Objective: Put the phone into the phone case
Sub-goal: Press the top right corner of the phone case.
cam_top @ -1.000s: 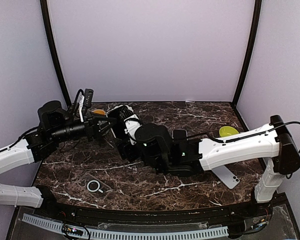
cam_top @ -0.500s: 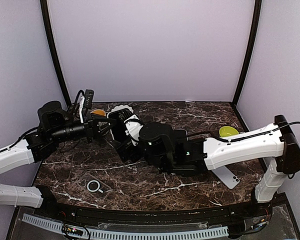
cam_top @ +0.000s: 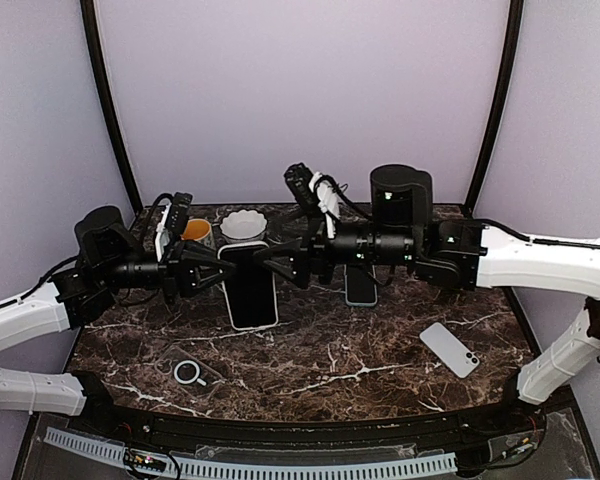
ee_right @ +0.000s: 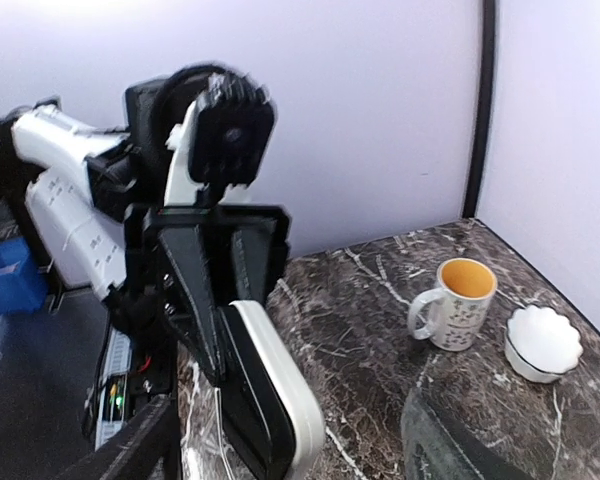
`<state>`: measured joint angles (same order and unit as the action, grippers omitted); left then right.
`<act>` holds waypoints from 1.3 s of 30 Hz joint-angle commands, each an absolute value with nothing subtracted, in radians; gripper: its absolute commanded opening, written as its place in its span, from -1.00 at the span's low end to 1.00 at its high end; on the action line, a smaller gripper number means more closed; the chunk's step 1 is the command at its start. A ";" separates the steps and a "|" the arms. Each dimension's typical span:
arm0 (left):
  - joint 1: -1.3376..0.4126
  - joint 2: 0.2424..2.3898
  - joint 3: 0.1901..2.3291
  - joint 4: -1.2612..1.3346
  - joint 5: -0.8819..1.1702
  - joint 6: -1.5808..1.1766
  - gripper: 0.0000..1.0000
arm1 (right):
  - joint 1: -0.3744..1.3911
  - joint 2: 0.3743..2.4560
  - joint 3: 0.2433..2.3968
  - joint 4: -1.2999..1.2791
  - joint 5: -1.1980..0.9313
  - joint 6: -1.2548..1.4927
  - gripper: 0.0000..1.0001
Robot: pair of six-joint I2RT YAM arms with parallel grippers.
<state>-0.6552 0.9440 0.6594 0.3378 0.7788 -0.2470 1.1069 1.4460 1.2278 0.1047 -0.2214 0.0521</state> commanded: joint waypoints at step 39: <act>-0.702 0.897 0.646 0.427 0.824 -0.189 -1.00 | 1.086 1.491 1.287 0.058 -0.501 0.097 -0.18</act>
<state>-0.6987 0.9459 0.6518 0.3641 0.8368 -0.2081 1.0927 1.5234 1.2915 -0.0010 -0.5156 0.0849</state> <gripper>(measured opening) 0.068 0.473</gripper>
